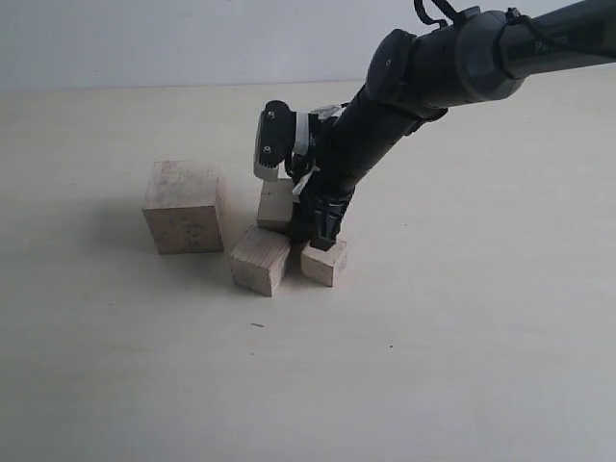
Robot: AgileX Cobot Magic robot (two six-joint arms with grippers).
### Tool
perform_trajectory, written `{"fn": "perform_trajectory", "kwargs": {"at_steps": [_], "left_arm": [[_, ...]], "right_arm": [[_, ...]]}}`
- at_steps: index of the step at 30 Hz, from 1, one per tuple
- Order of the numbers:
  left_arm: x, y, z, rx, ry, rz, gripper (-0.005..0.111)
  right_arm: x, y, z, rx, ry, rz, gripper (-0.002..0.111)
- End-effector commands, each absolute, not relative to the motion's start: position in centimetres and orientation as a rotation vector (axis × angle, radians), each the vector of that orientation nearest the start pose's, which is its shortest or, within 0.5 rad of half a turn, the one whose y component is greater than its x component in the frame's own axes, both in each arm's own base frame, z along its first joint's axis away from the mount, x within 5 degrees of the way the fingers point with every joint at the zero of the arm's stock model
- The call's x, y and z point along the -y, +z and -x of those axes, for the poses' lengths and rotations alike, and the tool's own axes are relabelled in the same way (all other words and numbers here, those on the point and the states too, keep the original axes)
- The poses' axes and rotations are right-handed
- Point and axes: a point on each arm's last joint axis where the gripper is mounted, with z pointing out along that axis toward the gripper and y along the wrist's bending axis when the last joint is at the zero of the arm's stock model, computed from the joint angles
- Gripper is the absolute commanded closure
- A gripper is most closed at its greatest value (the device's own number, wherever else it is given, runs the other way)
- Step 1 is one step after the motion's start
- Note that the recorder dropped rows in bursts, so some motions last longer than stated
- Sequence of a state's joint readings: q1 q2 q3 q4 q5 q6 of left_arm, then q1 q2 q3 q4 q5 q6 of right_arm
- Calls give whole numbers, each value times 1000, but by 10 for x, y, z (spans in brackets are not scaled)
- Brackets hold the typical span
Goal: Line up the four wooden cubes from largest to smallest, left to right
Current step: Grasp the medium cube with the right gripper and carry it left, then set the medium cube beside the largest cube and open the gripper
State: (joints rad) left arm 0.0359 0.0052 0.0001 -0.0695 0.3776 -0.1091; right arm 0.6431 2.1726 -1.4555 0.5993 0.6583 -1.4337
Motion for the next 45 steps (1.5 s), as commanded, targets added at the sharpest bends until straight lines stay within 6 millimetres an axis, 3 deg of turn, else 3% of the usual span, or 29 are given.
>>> {"fn": "perform_trajectory", "kwargs": {"at_steps": [1, 9, 16, 27, 45], "left_arm": [[1, 179, -53, -1854, -123, 172, 107], [1, 179, -53, -1854, -123, 172, 107], [1, 179, -53, -1854, -123, 172, 107], [1, 179, -53, -1854, -123, 172, 107], [1, 179, -53, -1854, -123, 172, 107]], "right_arm": [[-288, 128, -321, -1692, 472, 2141, 108], [-294, 132, -323, -1505, 462, 2163, 108], [-300, 137, -336, -1576, 400, 1945, 108], [-303, 121, -337, -1556, 426, 1962, 108], [-306, 124, -331, -1495, 507, 1985, 108]]}}
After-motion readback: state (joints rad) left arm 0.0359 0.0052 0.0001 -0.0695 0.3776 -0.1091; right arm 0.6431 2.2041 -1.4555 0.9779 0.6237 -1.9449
